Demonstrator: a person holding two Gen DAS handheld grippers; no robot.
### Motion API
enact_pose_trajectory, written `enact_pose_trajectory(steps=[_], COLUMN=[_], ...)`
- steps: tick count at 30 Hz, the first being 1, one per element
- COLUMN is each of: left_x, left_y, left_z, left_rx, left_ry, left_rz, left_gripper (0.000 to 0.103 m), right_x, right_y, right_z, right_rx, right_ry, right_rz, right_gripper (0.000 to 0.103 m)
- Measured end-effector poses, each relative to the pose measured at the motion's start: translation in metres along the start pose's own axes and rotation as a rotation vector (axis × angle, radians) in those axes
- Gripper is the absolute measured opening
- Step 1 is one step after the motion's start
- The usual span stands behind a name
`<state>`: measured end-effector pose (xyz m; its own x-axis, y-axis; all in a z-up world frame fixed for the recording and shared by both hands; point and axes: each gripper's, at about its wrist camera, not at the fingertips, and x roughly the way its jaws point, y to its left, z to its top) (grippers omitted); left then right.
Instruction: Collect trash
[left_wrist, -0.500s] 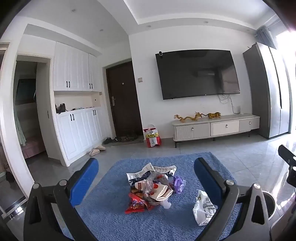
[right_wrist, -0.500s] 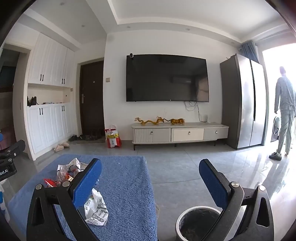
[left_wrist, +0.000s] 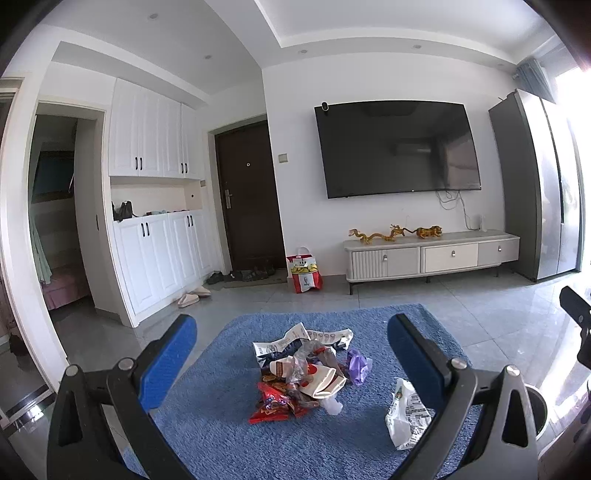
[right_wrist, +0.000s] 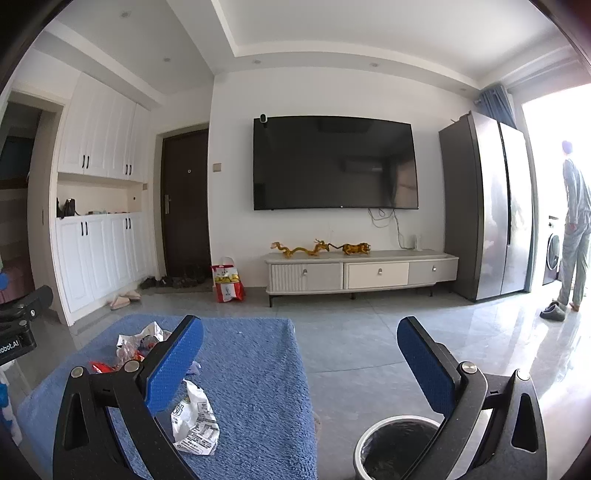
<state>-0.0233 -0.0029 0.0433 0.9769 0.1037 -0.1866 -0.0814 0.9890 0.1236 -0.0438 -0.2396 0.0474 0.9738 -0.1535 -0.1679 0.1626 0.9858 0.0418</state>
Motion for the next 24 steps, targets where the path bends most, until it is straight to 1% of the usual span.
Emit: enact_pose_trajectory(steps=[10,16,24], left_x=[0.000,-0.002,-0.005], left_y=[0.002,0.005,0.015], left_z=[0.001,0.003,0.006], left_rx=[-0.004,-0.006,-0.037], left_ry=[-0.005,-0.026,-0.058], left_rz=[0.003,0.005,0.000], left_gripper=[0.103,0.103,0.103], right_x=[0.000,0.000,0.005], right_y=[0.003,0.003,0.006], right_z=[-0.001,0.003,0.004], right_rx=[0.001,0.001,0.000], right_ry=[-0.004,-0.020,-0.032], right_rz=[0.004,0.009,0.040], right_gripper=[0.103,0.103,0.103])
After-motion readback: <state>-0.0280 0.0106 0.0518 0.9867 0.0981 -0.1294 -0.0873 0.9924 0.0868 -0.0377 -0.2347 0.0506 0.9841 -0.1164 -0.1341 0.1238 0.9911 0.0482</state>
